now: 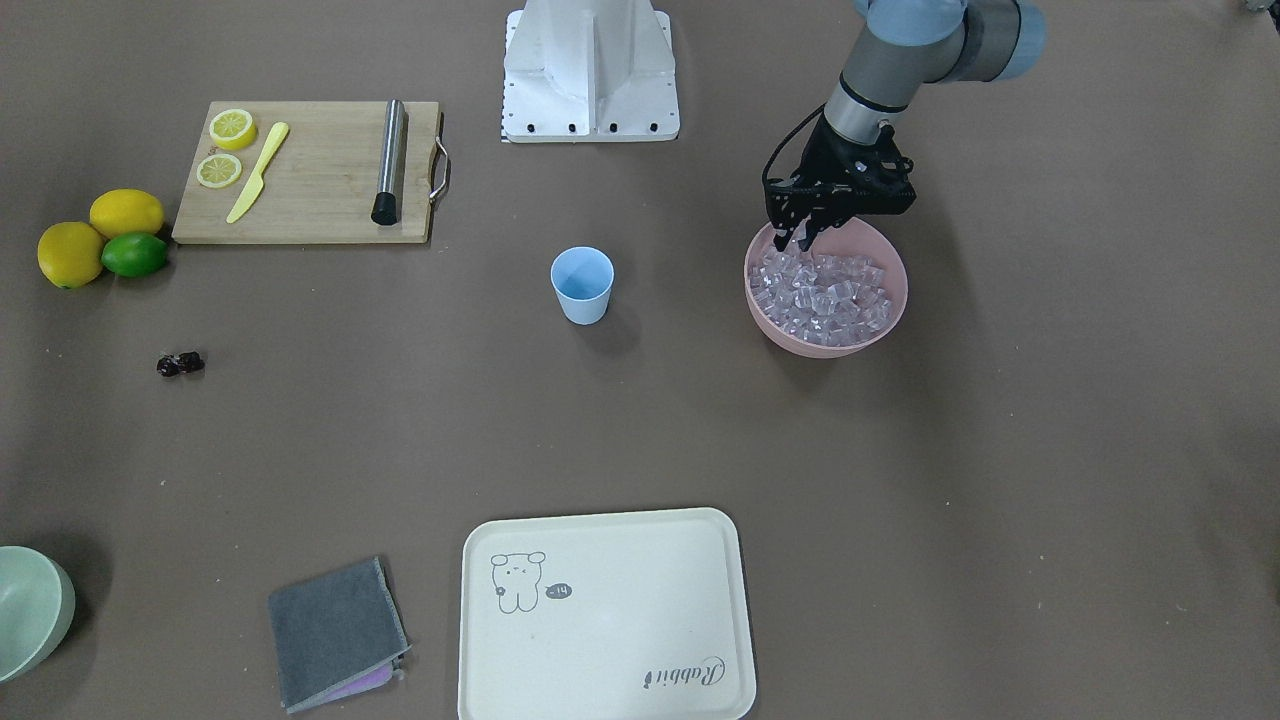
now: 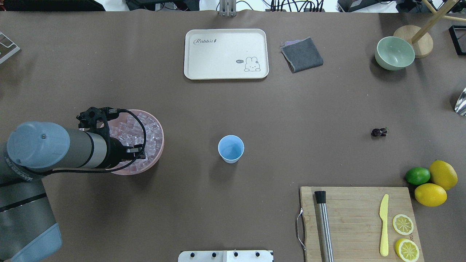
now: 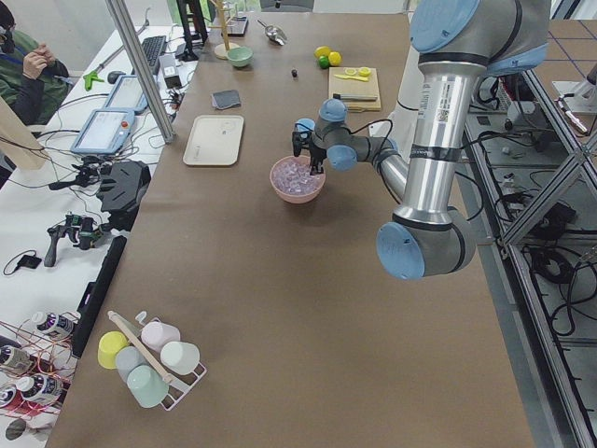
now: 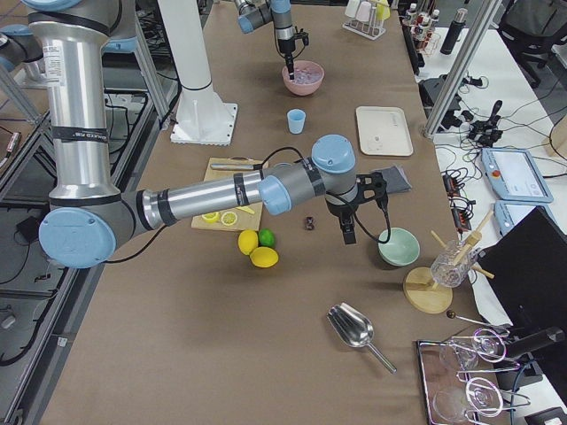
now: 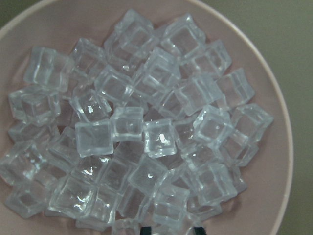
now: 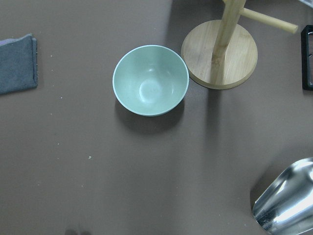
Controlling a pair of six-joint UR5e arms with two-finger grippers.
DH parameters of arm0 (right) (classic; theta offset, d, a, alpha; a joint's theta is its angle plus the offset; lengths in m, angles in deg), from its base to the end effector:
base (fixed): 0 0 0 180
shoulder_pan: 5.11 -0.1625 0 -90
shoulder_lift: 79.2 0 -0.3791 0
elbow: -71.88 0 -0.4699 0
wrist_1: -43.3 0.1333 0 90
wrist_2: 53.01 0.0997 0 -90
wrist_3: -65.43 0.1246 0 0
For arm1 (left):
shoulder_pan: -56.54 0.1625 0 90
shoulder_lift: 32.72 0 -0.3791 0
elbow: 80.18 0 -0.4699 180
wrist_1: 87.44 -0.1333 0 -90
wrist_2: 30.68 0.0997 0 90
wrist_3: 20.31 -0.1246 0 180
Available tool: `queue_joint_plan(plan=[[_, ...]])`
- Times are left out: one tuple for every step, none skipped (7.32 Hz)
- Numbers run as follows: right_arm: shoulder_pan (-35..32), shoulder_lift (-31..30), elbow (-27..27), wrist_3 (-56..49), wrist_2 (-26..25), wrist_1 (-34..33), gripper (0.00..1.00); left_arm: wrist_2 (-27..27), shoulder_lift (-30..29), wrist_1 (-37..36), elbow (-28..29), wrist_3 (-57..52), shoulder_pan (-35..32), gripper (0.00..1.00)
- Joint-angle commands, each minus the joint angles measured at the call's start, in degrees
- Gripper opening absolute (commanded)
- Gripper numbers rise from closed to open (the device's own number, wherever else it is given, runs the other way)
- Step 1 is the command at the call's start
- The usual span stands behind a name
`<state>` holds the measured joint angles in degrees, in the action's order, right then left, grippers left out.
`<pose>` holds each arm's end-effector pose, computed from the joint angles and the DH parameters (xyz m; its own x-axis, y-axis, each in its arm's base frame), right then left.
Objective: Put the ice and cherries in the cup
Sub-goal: 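Lift the ice cube and carry it over the light-blue cup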
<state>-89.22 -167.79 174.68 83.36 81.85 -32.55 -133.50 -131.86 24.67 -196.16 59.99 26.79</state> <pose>-0.0158 -0.5961 0.4565 0.6659 -0.1168 0.7368 -0.1206 0.9578 0.2608 0.4691 -0.3898 0.2484 0.5174 -0.1065 -0.8491 0.2381 0.9710 0.0233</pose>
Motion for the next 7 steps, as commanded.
queue_joint_plan(plan=[[0.0, 0.0, 0.0, 0.0, 0.0, 0.0, 1.00, -2.7, -0.4, 0.1, -0.6, -1.3, -3.7, 0.00], [0.0, 0.0, 0.0, 0.0, 0.0, 0.0, 1.00, -2.5, -3.8, 0.1, -0.6, -1.1, -4.6, 0.00], [0.1, 0.0, 0.0, 0.0, 0.0, 0.0, 1.00, -2.6, -7.4, 0.0, -0.1, -0.8, -4.6, 0.00], [0.0, 0.0, 0.2, 0.0, 0.0, 0.0, 1.00, -2.4, -11.2, 0.0, 1.5, 0.7, -4.4, 0.00], [0.1, 0.0, 0.2, 0.0, 0.0, 0.0, 1.00, -2.3, -14.6, 0.2, 3.6, 4.8, -4.2, 0.00], [0.1, 0.0, 0.2, -0.1, 0.0, 0.0, 1.00, -0.4, -19.3, 0.2, 7.2, 8.7, -3.9, 0.00], [0.1, 0.0, 0.4, 0.0, 0.0, 0.0, 1.00, 3.4, -22.0, 0.2, 9.8, 10.0, -0.9, 0.00]])
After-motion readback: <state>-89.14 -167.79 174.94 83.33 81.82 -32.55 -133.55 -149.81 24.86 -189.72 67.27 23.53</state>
